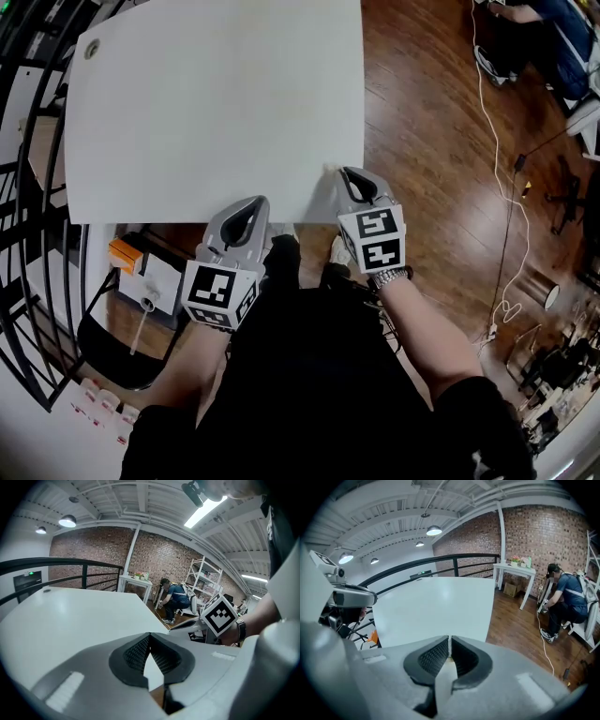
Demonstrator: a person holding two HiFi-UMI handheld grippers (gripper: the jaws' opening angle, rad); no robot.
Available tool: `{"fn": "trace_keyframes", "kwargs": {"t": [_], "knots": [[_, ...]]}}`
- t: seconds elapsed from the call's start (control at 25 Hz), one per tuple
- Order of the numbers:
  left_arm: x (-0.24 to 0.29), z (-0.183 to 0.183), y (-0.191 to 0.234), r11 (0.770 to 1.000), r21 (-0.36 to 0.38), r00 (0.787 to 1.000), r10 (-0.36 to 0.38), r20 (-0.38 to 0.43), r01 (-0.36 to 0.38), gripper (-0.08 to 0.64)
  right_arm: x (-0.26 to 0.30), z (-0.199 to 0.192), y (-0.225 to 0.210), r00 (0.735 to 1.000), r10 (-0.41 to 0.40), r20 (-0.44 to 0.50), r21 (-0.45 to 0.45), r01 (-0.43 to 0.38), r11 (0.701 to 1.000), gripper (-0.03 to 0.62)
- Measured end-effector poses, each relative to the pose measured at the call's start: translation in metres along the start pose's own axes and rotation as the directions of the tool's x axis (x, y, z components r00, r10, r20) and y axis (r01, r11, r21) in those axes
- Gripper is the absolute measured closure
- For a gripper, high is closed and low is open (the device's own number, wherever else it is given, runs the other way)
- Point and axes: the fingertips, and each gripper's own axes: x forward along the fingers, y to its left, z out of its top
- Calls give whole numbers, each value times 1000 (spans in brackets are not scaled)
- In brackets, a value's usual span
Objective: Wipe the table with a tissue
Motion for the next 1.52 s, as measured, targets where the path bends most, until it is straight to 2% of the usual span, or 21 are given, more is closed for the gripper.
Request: {"fn": "trace_keyframes", "kwargs": {"t": [0.32, 0.68, 1.08, 1.52], "knots": [[-13, 8, -21, 999, 21, 999, 26, 40, -27, 544, -30, 14, 4, 998, 24, 62, -32, -22, 999, 583], [-29, 16, -68, 997, 42, 993, 54, 100, -58, 545, -85, 22, 10, 986, 80, 148, -83, -68, 994, 583], [-53, 28, -119, 990, 92, 980, 92, 174, -110, 543, -146, 27, 30, 952, 170, 254, -144, -136, 980, 583], [-68, 21, -180, 983, 121, 967, 110, 230, -140, 545, -210, 11, 33, 918, 223, 329, -212, -158, 964, 583]]}}
